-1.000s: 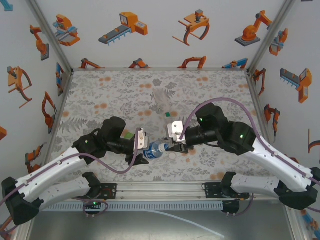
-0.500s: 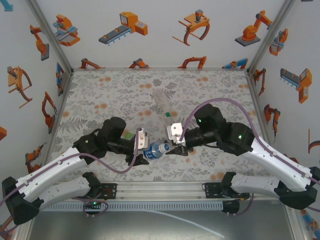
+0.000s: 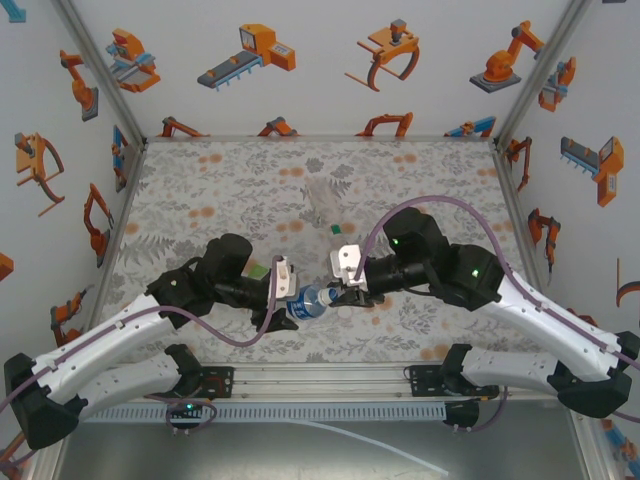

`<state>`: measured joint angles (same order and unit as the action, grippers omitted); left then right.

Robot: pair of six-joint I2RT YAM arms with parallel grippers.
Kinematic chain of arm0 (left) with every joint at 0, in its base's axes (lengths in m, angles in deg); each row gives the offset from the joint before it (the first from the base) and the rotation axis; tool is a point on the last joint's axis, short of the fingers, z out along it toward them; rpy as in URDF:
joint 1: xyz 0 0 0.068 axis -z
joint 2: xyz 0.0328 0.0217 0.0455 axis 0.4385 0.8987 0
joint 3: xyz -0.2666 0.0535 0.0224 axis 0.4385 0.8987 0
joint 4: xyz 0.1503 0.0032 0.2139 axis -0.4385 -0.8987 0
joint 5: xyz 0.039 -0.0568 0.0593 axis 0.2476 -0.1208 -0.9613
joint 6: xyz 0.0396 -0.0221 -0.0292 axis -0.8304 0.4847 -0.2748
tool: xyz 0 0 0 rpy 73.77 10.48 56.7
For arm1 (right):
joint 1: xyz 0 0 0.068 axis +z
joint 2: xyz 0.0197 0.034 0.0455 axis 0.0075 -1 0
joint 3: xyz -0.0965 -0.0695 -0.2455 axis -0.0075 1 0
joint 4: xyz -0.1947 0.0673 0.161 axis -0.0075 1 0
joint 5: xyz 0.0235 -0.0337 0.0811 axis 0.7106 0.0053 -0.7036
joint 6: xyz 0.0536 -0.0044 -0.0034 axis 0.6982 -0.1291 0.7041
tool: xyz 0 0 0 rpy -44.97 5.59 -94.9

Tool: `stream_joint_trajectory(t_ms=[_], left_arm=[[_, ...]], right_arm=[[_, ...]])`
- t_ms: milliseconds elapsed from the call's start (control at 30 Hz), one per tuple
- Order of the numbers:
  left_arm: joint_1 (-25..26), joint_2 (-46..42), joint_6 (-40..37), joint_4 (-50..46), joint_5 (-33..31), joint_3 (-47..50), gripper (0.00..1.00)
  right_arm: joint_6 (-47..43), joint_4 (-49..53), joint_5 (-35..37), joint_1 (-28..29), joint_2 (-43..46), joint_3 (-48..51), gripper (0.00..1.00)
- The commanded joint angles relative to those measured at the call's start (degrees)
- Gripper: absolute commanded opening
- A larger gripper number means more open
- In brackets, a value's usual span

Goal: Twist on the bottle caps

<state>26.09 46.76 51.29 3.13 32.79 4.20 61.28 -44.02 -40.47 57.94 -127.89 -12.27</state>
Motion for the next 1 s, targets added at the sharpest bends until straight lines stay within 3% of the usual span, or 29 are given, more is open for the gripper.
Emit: stream_joint_trajectory(t_ms=[0, 133, 267, 367, 533, 767, 833, 967], left_arm=[[0.11, 0.50, 0.38, 1.12, 1.49, -2.20, 0.00], [0.11, 0.99, 0.69, 2.12, 0.60, -2.05, 0.00], [0.11, 1.90, 0.82, 2.92, -2.20, -1.94, 0.00], [0.11, 2.44, 0.97, 3.99, -3.72, -1.96, 0.00], [0.11, 3.09, 0.69, 5.52, -4.19, -1.76, 0.00], [0.11, 3.68, 0.63, 5.91, -4.03, -2.02, 0.00], [0.11, 3.54, 0.55, 5.89, -4.03, -2.03, 0.00], [0.11, 3.46, 0.52, 5.27, -3.98, -2.16, 0.00]], right_arm=[[5.45, -2.74, 1.62, 0.52, -0.04, 1.05, 0.23], [22.76, -5.43, 5.79, 0.47, 0.10, 2.57, 0.19], [50.18, -6.27, 15.52, 0.51, -0.46, 3.13, 0.00], [72.18, -1.99, 24.06, 0.47, -1.17, 2.34, 0.00], [101.69, -0.90, 26.98, 0.28, -1.45, 5.23, 0.00], [101.50, -2.23, 30.73, 0.28, -2.07, 5.91, 0.08], [96.96, -2.07, 32.00, 0.23, -1.76, 4.51, 0.18], [83.38, -2.52, 32.38, -0.35, 0.05, 1.57, 0.56]])
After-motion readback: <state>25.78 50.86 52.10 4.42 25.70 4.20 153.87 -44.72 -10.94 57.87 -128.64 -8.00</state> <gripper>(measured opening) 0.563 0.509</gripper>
